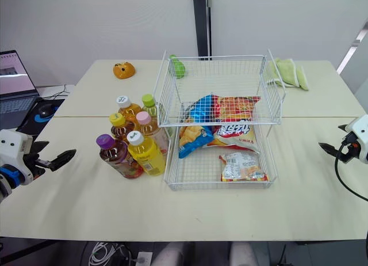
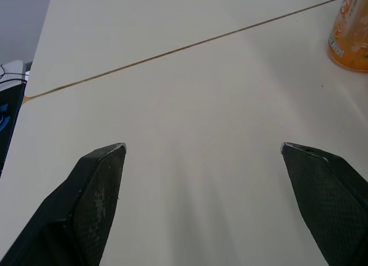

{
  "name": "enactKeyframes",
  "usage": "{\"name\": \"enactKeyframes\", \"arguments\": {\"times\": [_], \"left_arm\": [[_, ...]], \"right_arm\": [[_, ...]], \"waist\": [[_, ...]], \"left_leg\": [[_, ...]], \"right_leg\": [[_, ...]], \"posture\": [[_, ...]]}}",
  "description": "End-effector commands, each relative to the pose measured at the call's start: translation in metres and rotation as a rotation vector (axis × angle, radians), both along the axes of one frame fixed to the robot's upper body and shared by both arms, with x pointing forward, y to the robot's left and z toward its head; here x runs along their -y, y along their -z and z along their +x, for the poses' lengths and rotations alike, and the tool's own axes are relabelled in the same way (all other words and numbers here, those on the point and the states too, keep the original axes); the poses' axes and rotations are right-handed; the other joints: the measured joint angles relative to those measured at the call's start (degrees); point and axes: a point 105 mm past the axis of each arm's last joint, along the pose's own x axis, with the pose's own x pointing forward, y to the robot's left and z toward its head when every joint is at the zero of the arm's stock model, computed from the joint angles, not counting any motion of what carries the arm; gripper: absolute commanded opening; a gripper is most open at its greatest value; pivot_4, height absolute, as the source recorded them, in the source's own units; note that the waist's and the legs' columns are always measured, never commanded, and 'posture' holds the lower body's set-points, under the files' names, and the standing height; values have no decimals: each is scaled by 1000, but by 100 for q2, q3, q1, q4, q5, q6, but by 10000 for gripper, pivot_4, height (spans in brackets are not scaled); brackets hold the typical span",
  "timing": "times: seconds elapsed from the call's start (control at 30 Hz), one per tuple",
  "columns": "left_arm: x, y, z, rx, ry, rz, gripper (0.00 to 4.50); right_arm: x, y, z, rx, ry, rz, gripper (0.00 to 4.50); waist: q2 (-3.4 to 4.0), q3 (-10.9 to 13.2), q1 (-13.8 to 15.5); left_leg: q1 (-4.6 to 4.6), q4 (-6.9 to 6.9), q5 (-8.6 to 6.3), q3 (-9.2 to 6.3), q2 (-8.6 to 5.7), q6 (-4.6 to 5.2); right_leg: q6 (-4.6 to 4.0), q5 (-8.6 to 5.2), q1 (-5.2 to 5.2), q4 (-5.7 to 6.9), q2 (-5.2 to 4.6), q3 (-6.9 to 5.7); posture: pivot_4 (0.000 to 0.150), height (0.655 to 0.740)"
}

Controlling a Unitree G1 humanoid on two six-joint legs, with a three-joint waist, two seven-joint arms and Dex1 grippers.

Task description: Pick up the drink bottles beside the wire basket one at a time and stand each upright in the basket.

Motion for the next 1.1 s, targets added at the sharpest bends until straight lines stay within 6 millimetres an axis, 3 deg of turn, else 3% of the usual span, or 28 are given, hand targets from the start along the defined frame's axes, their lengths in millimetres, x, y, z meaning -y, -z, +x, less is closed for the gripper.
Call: {"name": "enactKeyframes", "arguments": {"times": [0.03, 0.17, 0.37, 1.1], "left_arm": [[-2, -15, -5, 23, 18, 51, 44796], [-2, -13, -8, 36, 20, 43, 44796], [-9, -25, -7, 102, 5, -6, 44796], [1, -33, -4, 150, 56, -56, 44796]], "right_arm": [[-2, -16, 2, 49, -13, -17, 45000], [-3, -19, 1, 50, -21, -21, 45000], [-2, -21, 2, 51, -9, -23, 45000], [4, -34, -1, 125, 24, -3, 45000]], "waist": [[0, 0, -1], [0, 0, -1], [0, 0, 44], [0, 0, 44]], "left_leg": [[0, 0, 0, 0, 0, 0], [0, 0, -2, 4, 2, -1], [0, 0, -1, 2, 2, -1], [0, 0, -2, 6, 2, -2]], "right_leg": [[0, 0, 0, 0, 0, 0], [-1, 0, -3, 0, 0, 3], [-1, 0, -2, 0, 0, 1], [-1, 0, -3, 0, 0, 3]], "posture": [[1500, 7400], [1500, 7400], [1500, 7400], [1500, 7400]]}}
